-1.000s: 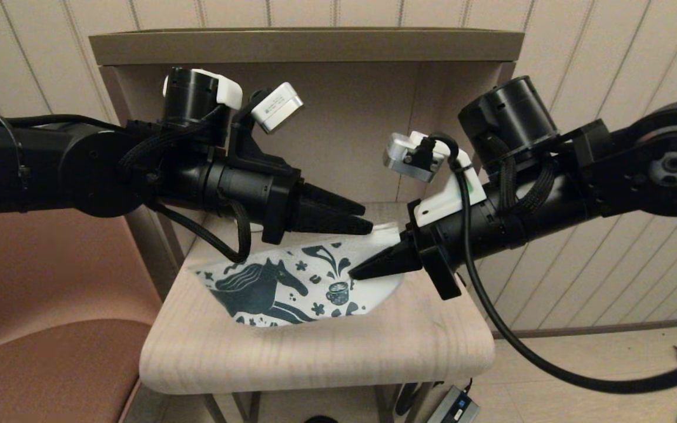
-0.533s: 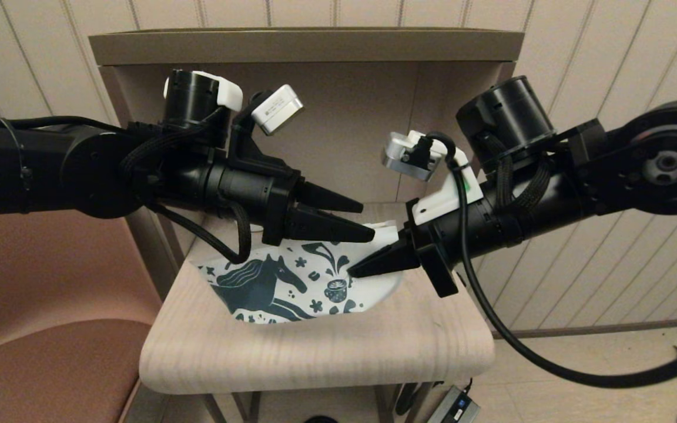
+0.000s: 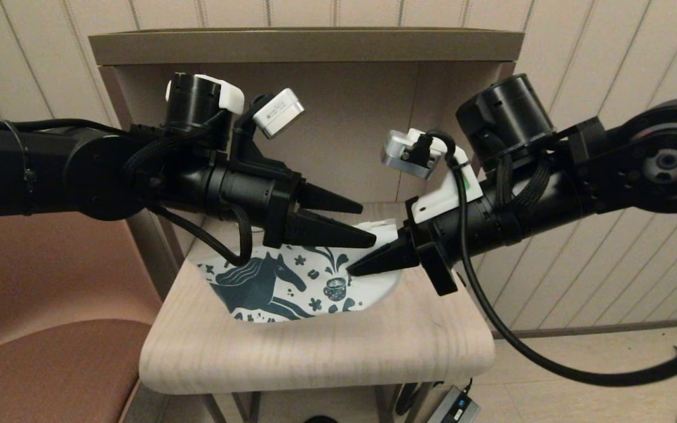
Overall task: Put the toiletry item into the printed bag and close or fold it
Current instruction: Close the strorage bag and place it on the desk
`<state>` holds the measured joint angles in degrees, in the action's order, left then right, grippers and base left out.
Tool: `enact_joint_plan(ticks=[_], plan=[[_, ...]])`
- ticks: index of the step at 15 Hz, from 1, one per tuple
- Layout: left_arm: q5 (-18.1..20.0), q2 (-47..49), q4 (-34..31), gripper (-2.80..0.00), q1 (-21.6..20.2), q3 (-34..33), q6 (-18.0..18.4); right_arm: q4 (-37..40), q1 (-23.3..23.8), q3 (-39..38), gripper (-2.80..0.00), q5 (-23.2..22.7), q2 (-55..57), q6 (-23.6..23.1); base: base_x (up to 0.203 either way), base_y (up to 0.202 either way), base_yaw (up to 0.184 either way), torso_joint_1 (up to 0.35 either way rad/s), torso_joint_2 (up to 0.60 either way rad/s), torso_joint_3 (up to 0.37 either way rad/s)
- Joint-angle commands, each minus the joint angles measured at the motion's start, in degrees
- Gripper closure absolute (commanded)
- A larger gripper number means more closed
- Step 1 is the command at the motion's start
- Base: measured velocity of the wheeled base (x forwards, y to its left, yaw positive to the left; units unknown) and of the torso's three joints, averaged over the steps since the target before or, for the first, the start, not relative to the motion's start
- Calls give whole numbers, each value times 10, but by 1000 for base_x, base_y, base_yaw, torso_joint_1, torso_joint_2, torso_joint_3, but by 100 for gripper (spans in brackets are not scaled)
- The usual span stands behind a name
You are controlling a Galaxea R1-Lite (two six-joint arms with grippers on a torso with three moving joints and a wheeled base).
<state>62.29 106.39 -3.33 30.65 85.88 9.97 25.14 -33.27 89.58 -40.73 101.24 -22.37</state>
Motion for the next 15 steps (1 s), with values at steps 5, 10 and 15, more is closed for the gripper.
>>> enact_joint_plan(ticks=[5,10,15], plan=[[4,1,0,0,0,0,9,3,0,2,0,-3,2,-1,0,0,0,0,0,0],[5,6,0,0,0,-1,9,2,0,3,0,-3,4,-1,0,0,0,0,0,0],[5,7,0,0,0,-2,10,1,0,2,0,-2,3,0,0,0,0,0,0,0]])
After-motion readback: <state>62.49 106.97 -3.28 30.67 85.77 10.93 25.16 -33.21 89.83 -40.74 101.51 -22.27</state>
